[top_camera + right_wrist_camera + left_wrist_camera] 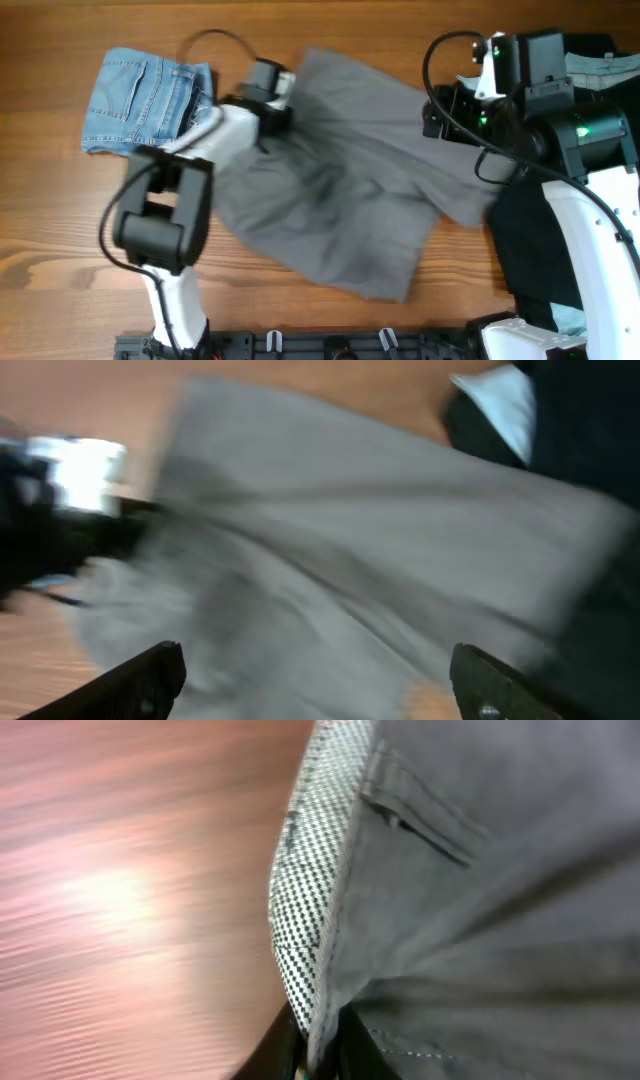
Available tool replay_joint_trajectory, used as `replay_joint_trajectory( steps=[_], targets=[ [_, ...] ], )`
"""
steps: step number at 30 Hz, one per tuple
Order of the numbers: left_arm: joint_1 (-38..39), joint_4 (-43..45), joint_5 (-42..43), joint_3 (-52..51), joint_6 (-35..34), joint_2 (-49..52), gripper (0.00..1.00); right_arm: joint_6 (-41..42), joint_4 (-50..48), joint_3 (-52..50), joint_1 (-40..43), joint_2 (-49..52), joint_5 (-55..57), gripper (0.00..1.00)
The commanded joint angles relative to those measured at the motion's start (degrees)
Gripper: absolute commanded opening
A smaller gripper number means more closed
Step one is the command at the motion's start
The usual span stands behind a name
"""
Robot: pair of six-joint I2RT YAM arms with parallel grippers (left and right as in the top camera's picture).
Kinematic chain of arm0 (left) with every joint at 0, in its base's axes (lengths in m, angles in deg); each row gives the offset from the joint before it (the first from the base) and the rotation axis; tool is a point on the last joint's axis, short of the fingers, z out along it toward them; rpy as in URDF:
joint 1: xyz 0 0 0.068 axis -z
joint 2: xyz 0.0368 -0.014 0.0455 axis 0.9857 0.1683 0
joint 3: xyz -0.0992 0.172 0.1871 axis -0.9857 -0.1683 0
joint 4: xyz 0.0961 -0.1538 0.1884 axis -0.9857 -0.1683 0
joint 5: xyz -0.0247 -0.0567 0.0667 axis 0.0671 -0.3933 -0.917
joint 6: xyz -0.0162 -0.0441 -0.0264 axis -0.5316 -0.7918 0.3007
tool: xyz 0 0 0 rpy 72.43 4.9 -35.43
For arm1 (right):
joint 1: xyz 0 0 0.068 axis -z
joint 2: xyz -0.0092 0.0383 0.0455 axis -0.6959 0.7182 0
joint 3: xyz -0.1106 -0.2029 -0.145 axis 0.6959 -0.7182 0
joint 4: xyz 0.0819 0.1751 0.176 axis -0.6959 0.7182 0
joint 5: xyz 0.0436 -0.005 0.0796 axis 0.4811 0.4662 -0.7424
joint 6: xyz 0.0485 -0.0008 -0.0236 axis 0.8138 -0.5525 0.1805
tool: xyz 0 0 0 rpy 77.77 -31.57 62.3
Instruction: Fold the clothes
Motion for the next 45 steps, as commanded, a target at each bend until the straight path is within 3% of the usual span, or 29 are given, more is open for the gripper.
replay_joint_trajectory(
  steps=[1, 2, 5, 8, 10, 12, 14, 16, 17, 18, 19, 20, 24, 28, 30, 36, 42, 45],
  targets=[
    [-13.27, -4.13, -6.32, -1.40, -6.40, 0.85, 0.04, 3.17, 1.51, -0.96, 0.04, 2.27, 5.18, 0.90],
    [-15.98, -4.76, -0.87, -1.42, -6.38, 0.57, 0.04, 3.26, 1.40, -0.96, 0.04, 3.23, 5.18, 0.90],
    [-19.17, -6.36, 4.96, -1.42, -6.40, -0.02, 0.09, 3.13, 0.61, -0.96, 0.02, 6.19, 5.16, 0.90],
    [-20.15, -8.50, 8.66, -1.42, -6.34, -1.84, 0.23, 1.36, -0.57, -0.96, 0.02, 12.61, 4.22, 0.89],
    [-19.98, -9.27, 8.70, -1.42, -6.25, -3.41, 0.28, -0.24, -1.84, -0.96, 0.02, 16.28, 2.58, 0.77],
    [-19.82, -10.34, 9.05, -1.42, -5.70, -6.34, 0.40, -3.21, -3.76, -0.96, 0.02, 21.29, -1.01, 0.62],
    [-19.85, -11.74, 9.03, -1.42, -5.70, -9.77, 0.46, -4.83, -5.01, -0.96, 0.02, 26.16, -4.15, 0.56],
    [-19.85, -13.44, 9.03, -1.42, -5.73, -14.10, 0.56, -4.81, -6.34, -0.96, 0.17, 30.45, -4.07, 0.62],
    [-19.85, -14.16, 9.03, -1.42, -5.70, -15.89, 0.59, -4.81, -7.72, -0.96, 0.35, 32.46, -4.11, 0.78],
    [-19.85, -15.06, 9.03, -1.42, -5.73, -18.12, 0.62, -4.79, -8.83, -0.96, 0.61, 34.05, -4.11, 0.80],
    [-19.85, -15.61, 9.03, -1.42, -5.73, -19.47, 0.63, -4.81, -9.55, -0.96, 0.92, 35.43, -4.13, 0.77],
    [-19.82, -16.63, 9.03, -1.42, -5.73, -21.79, 0.63, -4.55, -9.73, -0.96, 1.33, 36.96, -5.07, 0.67],
    [-19.82, -21.70, 9.05, -1.42, -5.70, -27.93, 0.64, -12.22, -9.33, -0.96, 1.62, 41.66, -15.96, 0.56],
    [-19.82, -26.34, 9.03, -1.42, -5.70, -29.77, 0.62, -14.60, -10.91, -0.96, 0.74, 44.41, -17.07, 0.41],
    [-19.82, -28.00, 9.03, -1.42, -5.70, -29.77, 0.62, -16.70, -11.69, -0.96, 0.35, 45.13, -17.86, 0.42],
    [-19.82, -31.69, 9.03, -1.42, -5.70, -29.77, 0.64, -16.44, -12.50, -2.23, -0.28, 47.52, -17.88, 0.59],
    [-19.82, -34.97, 9.05, -1.42, -5.68, -29.77, 0.65, -22.60, -12.59, -7.80, -0.55, 47.52, -23.50, 0.56],
    [-19.82, -35.10, 9.05, -1.42, -5.51, -29.77, 0.65, -23.67, -16.39, -11.41, -1.40, 47.52, -26.21, 0.63]
  ],
)
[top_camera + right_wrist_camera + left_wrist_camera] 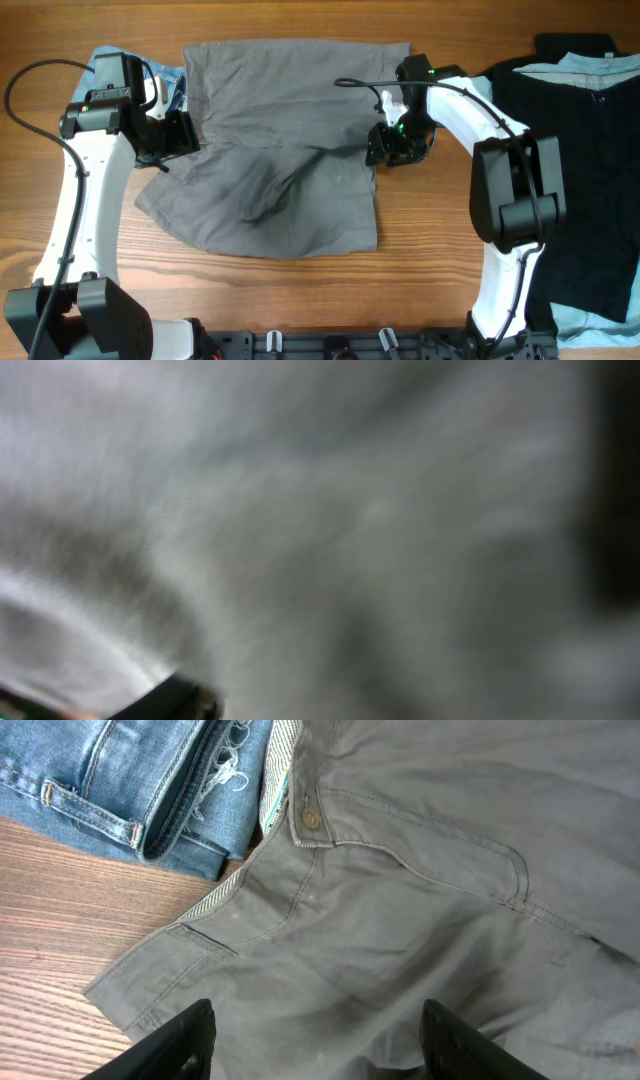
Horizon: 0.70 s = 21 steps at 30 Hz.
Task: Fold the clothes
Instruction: 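Pull the shorts' top corners apart with both grippers to spread them flat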
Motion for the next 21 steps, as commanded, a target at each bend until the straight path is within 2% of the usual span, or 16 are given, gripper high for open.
replay_joint_trajectory(
  steps=[1, 2, 3, 4, 5, 6, 13, 19, 20, 21],
  targets=[
    [0.20, -0.07, 0.46, -0.26, 0.28, -0.92, 0.65, -3.08, -4.24, -5.99, -1.68, 3.61, -3.06, 0.62],
    [0.20, -0.09, 0.46, -0.26, 0.28, -0.92, 0.65, -2.27, -5.44, -6.25, -1.86, 3.61, -3.02, 0.57],
    [0.20, -0.11, 0.46, -0.26, 0.28, -0.92, 0.65, -1.29, -6.12, -6.23, -1.88, 3.61, -2.58, 0.41],
    [0.20, -0.11, 0.46, -0.26, 0.28, -0.92, 0.66, -1.09, -6.40, -6.14, -1.86, 3.54, -2.58, 0.29],
    [0.20, -0.11, 0.46, -0.26, 0.28, -0.92, 0.66, 0.26, -5.86, -5.57, -1.60, 3.50, -1.90, 0.09],
    [0.20, -0.11, 0.44, -0.26, 0.28, -0.92, 0.66, 2.54, -3.91, -4.42, -1.07, 3.34, 0.63, 0.04],
    [0.20, -0.11, 0.44, -0.26, 0.28, -0.92, 0.71, 16.74, 10.95, -0.20, 6.67, -5.79, 26.14, 0.04],
    [0.20, -0.09, 0.44, -0.28, 0.26, -0.90, 0.76, 19.17, 17.20, -0.20, 14.16, -14.10, 27.08, 0.04],
    [0.20, -0.09, 0.46, -0.28, 0.26, -0.90, 0.77, 19.02, 17.70, -0.20, 14.73, -14.58, 27.10, 0.11],
    [0.20, -0.09, 0.63, -0.28, 0.28, -0.90, 0.78, 18.45, 18.16, -0.20, 15.37, -15.06, 27.10, 0.36]
  ],
)
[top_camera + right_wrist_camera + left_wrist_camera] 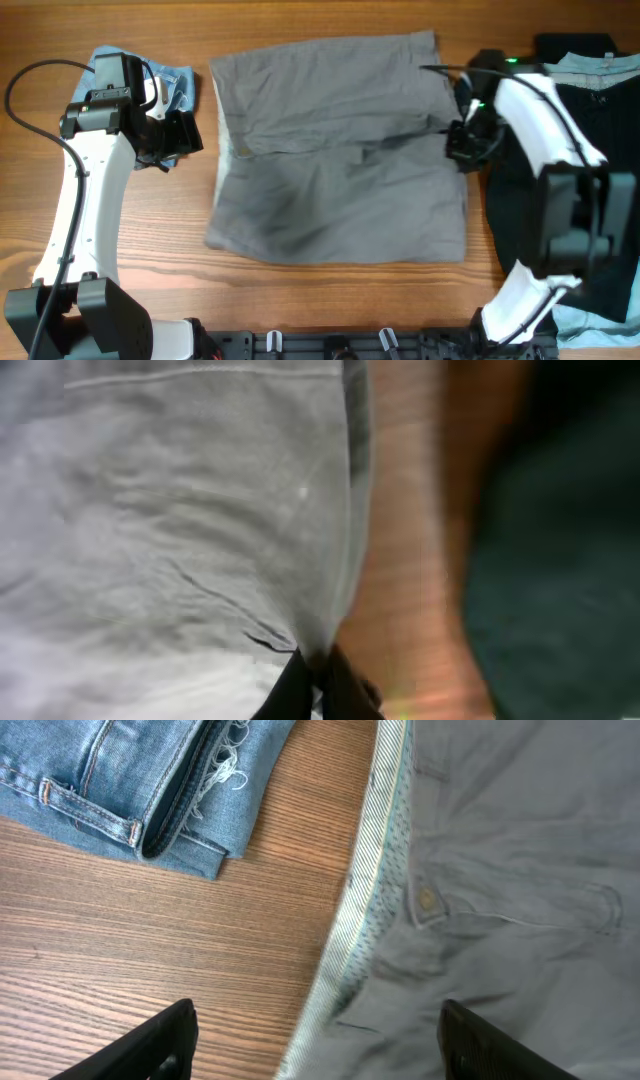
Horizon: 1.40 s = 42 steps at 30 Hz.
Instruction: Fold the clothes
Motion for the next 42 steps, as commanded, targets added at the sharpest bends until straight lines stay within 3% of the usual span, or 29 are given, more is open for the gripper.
replay_joint_trajectory(
  steps=[1, 3, 8, 11, 19, 21, 23, 24, 26, 27, 29, 35, 42],
  targets=[
    [0.20, 0.00, 1.57, -0.44, 0.28, -0.90, 0.78, 0.70, 1.33, 0.98, 1.90, -2.58, 3.06, 0.56],
    [0.24, 0.96, 5.53, -1.07, 1.53, -0.81, 0.77, 0.68, 1.27, 0.98, 2.82, -2.67, 3.04, 0.60],
    [4.00, 8.94, 10.78, -5.44, 8.13, 2.05, 0.56, -4.13, -0.90, 0.98, 4.00, -2.93, -1.79, 0.60],
    [7.10, 14.53, 10.73, -7.76, 11.61, 6.58, 0.66, -8.98, -1.88, 0.98, 3.98, -3.04, -10.08, 0.60],
    [9.20, 26.25, 8.87, -8.00, 12.48, 19.67, 0.61, -12.72, -3.08, 0.98, 3.98, -3.04, -16.59, 0.60],
    [9.20, 26.86, 8.85, -8.00, 12.48, 20.63, 0.45, -12.70, -3.28, 0.98, 3.98, -3.04, -16.59, 0.61],
    [8.96, 26.91, 7.52, -8.00, 12.46, 20.83, 0.07, -12.68, -3.72, 0.98, 3.98, -3.04, -16.59, 0.61],
    [8.66, 26.91, 5.14, -8.00, 11.69, 20.83, 0.04, -12.68, -3.96, 0.96, 3.98, -3.04, -16.59, 0.61],
    [7.41, 26.60, -3.39, -7.98, 5.38, 20.83, 0.04, -12.68, -4.17, 0.96, 3.98, -3.04, -16.59, 0.61],
    [5.44, 25.68, -9.75, -7.98, -1.49, 20.83, 0.04, -12.68, -4.17, 0.92, 3.98, -3.04, -16.57, 0.61],
    [2.97, 25.22, -9.11, -7.98, -4.63, 20.76, 0.04, -12.68, -4.22, 0.81, 3.98, -3.02, -16.57, 0.61],
    [-0.63, 25.31, -2.47, -7.98, -5.68, 20.65, 0.04, -12.72, -7.89, 0.76, 3.89, -3.02, -16.59, 0.62],
    [-0.61, 24.92, -0.74, -7.98, -5.68, 20.55, 0.04, -11.17, -14.67, -2.71, 1.88, -1.64, -16.55, 0.67]
  ],
)
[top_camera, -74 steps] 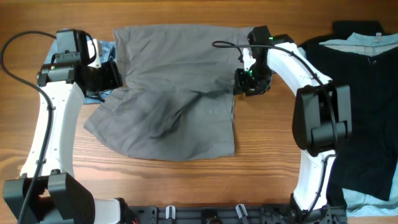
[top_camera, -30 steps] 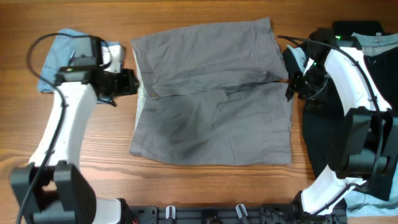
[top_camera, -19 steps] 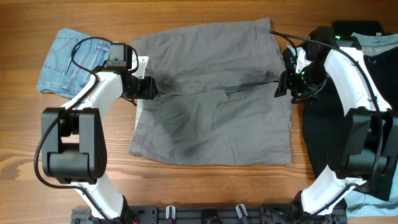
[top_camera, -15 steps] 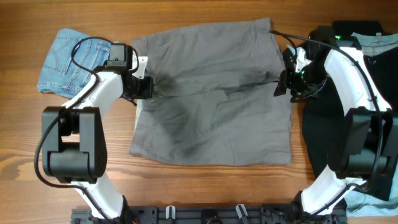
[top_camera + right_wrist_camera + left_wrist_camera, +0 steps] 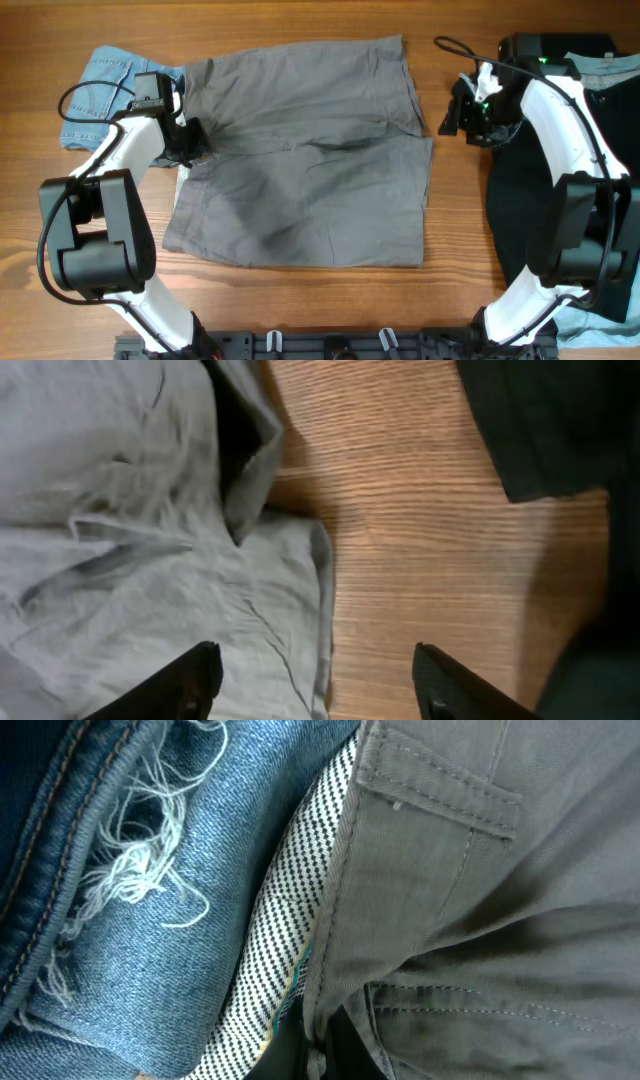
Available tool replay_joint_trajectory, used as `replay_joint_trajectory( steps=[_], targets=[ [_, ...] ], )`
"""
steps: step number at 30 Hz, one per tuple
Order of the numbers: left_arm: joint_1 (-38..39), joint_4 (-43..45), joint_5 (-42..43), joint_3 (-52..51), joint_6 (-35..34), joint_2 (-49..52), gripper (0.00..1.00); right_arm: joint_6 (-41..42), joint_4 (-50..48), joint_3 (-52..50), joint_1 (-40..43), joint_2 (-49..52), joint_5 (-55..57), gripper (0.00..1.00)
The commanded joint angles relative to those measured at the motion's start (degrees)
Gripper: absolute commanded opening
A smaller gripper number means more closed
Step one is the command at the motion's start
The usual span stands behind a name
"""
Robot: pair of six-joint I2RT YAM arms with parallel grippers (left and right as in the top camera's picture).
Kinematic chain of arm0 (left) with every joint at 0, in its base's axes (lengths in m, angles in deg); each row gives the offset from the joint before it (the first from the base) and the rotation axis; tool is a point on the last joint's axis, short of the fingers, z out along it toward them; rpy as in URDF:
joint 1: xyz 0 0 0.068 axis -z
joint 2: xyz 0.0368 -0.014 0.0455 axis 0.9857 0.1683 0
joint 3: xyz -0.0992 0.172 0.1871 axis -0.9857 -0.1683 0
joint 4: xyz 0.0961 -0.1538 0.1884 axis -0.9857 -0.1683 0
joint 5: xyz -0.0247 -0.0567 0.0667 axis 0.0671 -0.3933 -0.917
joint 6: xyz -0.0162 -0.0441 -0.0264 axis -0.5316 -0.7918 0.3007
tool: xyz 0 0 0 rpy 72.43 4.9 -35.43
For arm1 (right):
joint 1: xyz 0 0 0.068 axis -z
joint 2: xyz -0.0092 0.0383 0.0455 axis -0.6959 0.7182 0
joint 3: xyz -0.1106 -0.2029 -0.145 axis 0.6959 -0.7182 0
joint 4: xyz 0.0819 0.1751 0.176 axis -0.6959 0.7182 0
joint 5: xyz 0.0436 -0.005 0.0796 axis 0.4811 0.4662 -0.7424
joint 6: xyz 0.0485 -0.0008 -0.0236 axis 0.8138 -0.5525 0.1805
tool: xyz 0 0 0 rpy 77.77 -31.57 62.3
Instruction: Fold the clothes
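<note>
Grey shorts [image 5: 300,150] lie spread flat in the middle of the table, waistband to the left. My left gripper [image 5: 190,140] is shut on that waistband; in the left wrist view the left gripper [image 5: 318,1045] pinches the fabric beside the dotted lining [image 5: 285,930]. My right gripper [image 5: 452,115] hangs open just off the shorts' right edge. In the right wrist view the right gripper [image 5: 325,685] spans the hem of the shorts [image 5: 120,520] and bare wood, holding nothing.
Folded denim shorts [image 5: 105,85] lie at the far left, touching the grey waistband; the denim [image 5: 110,870] fills the left of the wrist view. A dark garment [image 5: 560,200] covers the table's right side, under the right arm. The wooden table [image 5: 300,300] shows in front.
My left gripper, open above the wood beside the waistband, is now shut on the waistband. My right gripper has let go of the shorts' right edge and stands open. The shorts lie further left.
First my left gripper held the waistband of the crumpled, slanted shorts and the right was open above. Then the left was open and the right was at the shorts' right edge. Then the right held that edge further right. Now the left holds the waistband again.
</note>
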Motion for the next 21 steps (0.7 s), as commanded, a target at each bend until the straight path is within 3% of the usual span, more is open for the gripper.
replay_joint_trajectory(
  steps=[1, 3, 5, 8, 9, 10, 12, 21],
  targets=[
    [-0.42, -0.63, 0.33, -0.26, -1.38, 0.20, 0.04, 0.48, -0.61, -3.65, -1.86, 0.57, -1.09, 0.66],
    [-0.42, -0.59, 0.87, -0.26, -1.38, -0.13, 0.04, 0.48, -3.85, -6.91, -2.54, 1.27, -1.07, 0.63],
    [-0.42, -0.57, 1.20, -0.15, -1.36, -0.96, 0.04, 0.92, -10.25, -11.08, -2.82, 1.44, -1.16, 0.50],
    [-0.42, -0.63, 1.20, -0.15, -1.36, -1.92, 0.04, 2.14, -16.59, -15.19, -2.84, 1.44, -1.51, 0.43],
    [-0.44, -0.66, 1.20, -0.15, -1.36, -2.27, 0.04, 2.49, -18.97, -16.87, -2.84, 1.46, -1.99, 0.33],
    [-0.42, -0.66, 1.20, -0.15, -1.36, -2.60, 0.04, 2.38, -20.79, -18.03, -2.84, 1.46, -3.15, 0.29],
    [-0.42, -0.63, 1.62, -0.15, -1.36, -3.10, 0.04, 2.40, -24.02, -20.50, -2.84, 1.49, -4.70, 0.08],
    [-0.55, -1.55, 1.05, -0.15, -1.18, -8.28, 0.04, 15.50, -25.11, -24.39, -2.73, 1.53, 9.20, 0.04]
  ],
)
